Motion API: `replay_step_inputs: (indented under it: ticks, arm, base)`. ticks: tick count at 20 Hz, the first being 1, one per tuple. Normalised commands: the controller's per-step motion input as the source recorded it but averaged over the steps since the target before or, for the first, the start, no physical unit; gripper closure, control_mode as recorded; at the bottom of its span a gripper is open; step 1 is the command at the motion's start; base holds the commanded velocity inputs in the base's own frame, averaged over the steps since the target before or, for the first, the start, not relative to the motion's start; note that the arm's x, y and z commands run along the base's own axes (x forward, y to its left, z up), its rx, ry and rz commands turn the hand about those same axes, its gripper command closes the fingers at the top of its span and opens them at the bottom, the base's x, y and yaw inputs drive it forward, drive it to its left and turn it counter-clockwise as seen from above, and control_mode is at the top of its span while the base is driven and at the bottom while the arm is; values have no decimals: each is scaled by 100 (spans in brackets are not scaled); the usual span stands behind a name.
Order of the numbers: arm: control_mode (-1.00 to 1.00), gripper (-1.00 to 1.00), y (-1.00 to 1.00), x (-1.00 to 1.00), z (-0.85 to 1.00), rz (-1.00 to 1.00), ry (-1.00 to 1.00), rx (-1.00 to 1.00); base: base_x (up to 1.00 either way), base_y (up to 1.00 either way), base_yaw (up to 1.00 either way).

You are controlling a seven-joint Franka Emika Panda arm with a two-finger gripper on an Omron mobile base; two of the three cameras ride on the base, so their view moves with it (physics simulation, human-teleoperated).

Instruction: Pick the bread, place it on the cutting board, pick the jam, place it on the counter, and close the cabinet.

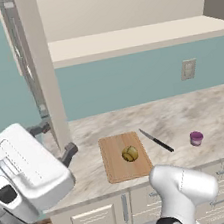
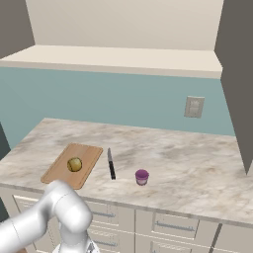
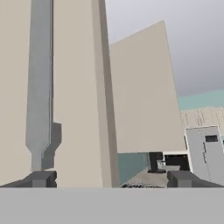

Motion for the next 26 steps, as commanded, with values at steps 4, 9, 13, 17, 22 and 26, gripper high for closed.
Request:
replay_step_inputs:
  ticks: [4, 9, 13, 17, 22, 26]
  arm:
    - [-100, -100, -49, 5, 0, -3, 0, 0]
    - [-100, -100, -54, 10, 0, 0, 0, 0]
    - [-100, -100, -57, 19, 0, 0, 0, 0]
    - [-100, -100, -52, 20, 0, 1, 0, 0]
    - [-100, -100, -46, 22, 0, 1, 0, 0]
    - [-100, -100, -44, 23, 0, 1, 0, 0]
  base:
    - [0, 0, 0]
    - [0, 0, 0]
    - [0, 0, 0]
    - [0, 0, 0]
    - [0, 0, 0]
    - [0, 0, 0]
